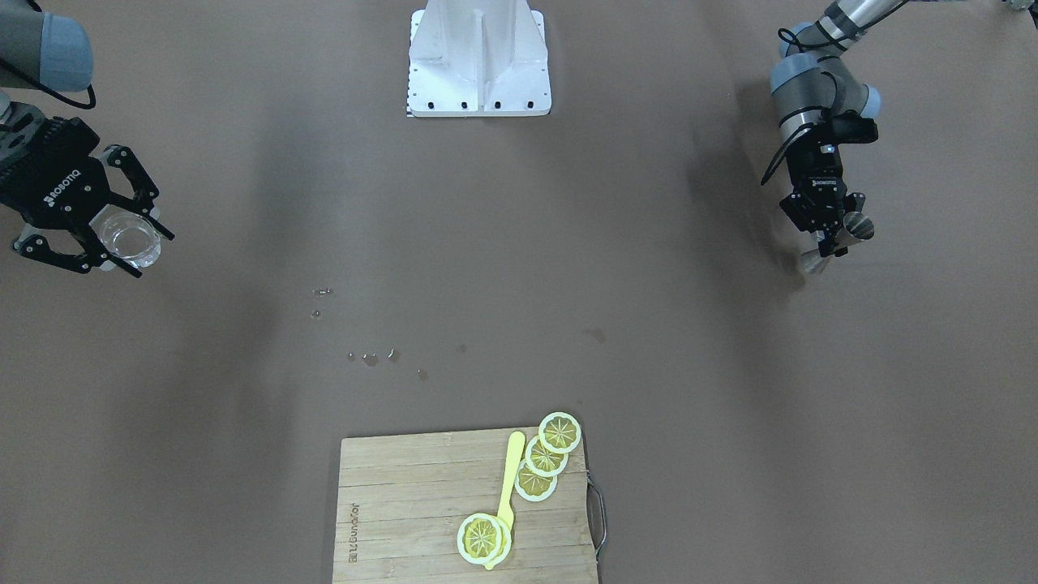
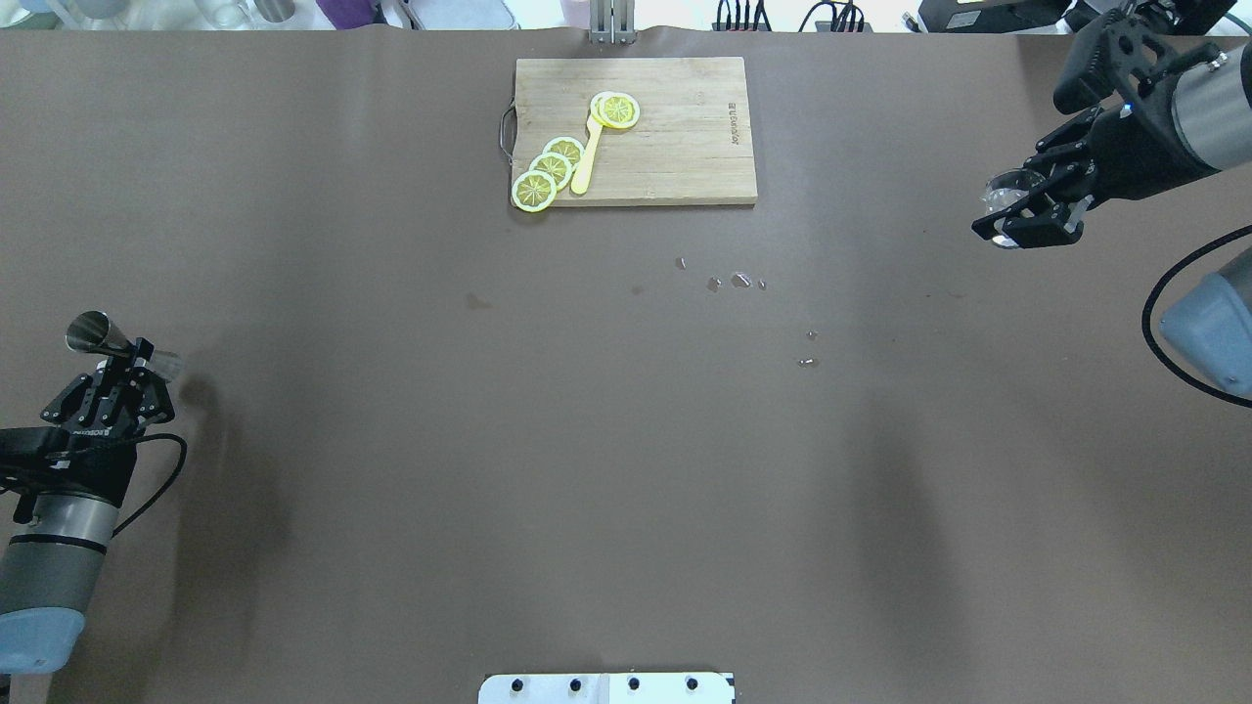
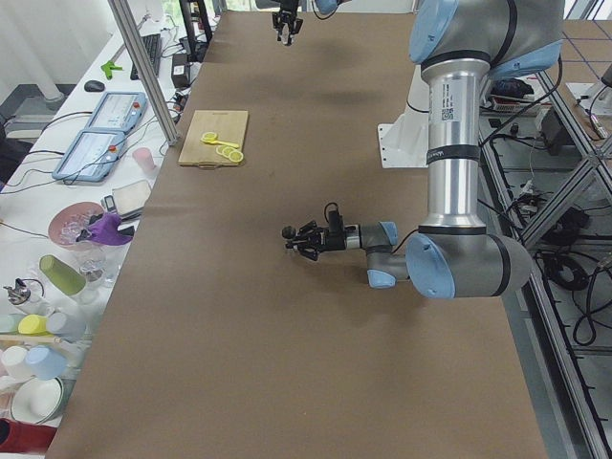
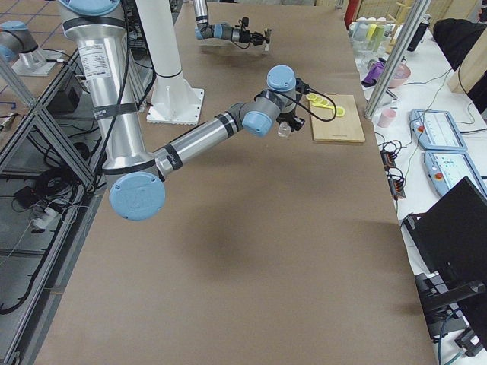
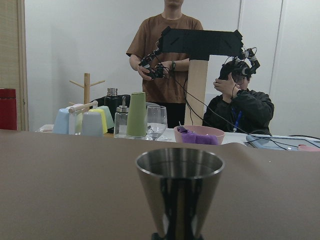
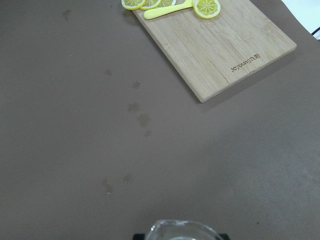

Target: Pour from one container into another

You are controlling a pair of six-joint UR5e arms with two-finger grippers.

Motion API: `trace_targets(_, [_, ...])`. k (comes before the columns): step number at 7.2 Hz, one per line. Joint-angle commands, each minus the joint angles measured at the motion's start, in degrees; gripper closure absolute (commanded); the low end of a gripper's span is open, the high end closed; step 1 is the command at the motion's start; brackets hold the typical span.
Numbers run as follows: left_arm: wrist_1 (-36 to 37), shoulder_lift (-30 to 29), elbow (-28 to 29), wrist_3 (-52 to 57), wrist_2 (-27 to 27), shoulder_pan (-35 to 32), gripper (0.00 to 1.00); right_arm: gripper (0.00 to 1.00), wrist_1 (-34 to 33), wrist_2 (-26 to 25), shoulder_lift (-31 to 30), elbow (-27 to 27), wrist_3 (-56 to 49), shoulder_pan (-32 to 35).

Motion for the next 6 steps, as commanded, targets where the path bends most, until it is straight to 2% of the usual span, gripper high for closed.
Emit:
trace_targets(1, [0.25, 0.03, -7.73, 6.36, -3.08, -0.35, 1.0, 1.0, -0.09, -0.06, -0.06, -0.1, 0.0, 0.07])
trace_targets(3, [0.16, -0.32, -15.21, 16.63, -5.56, -1.66, 1.0, 1.0, -0.35, 0.2, 0.02, -0.01, 0.0, 1.46])
trace_targets(6, [0.25, -0.93, -21.91, 22.99, -16.86, -2.37, 1.0, 1.0, -0.35, -0.07, 0.11, 0.08, 0.0, 0.33])
